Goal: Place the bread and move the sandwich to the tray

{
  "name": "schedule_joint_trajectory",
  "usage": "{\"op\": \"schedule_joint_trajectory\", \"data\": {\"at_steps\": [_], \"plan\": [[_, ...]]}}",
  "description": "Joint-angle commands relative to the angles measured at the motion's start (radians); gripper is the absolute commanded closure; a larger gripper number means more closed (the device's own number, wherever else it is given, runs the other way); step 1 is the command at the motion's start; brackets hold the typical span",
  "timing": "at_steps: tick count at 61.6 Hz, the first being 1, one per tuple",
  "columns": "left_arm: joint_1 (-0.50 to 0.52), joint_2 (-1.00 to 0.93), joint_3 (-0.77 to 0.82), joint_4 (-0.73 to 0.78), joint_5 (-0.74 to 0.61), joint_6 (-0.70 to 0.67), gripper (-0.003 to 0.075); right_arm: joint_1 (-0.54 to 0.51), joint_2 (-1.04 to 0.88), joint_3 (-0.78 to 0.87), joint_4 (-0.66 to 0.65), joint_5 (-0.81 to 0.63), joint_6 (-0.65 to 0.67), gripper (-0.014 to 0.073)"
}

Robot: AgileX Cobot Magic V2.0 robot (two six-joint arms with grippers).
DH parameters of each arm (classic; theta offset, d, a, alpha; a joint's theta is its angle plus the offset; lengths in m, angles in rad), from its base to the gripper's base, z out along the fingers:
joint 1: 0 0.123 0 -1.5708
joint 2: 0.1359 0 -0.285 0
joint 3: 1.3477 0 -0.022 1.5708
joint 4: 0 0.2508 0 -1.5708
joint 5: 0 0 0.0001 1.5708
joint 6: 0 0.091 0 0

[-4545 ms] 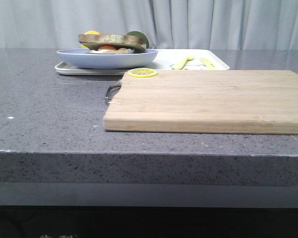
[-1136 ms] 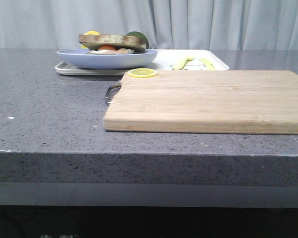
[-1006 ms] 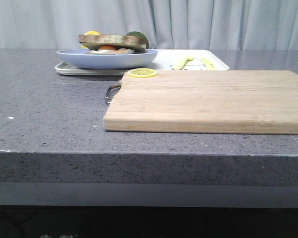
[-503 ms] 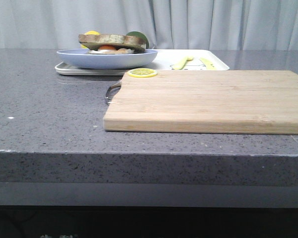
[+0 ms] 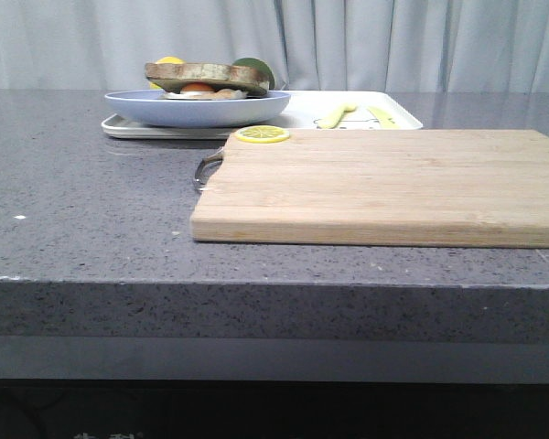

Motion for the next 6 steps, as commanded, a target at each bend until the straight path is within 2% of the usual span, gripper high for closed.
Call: {"op": "schedule_joint_trajectory", "data": {"at_steps": [1,6], "plan": [[0.001,-0.020,0.003,-0.008,-0.080,-0.001,0.0741,-0.003,-0.018,-0.003,-0.015,-0.083,-0.001,0.0663],[0.001,-0.020,0.003,-0.008,-0.080,-0.001,0.0741,-0.003,-0.018,-0.003,-0.015,-0.083,-0.001,0.0663]]}}
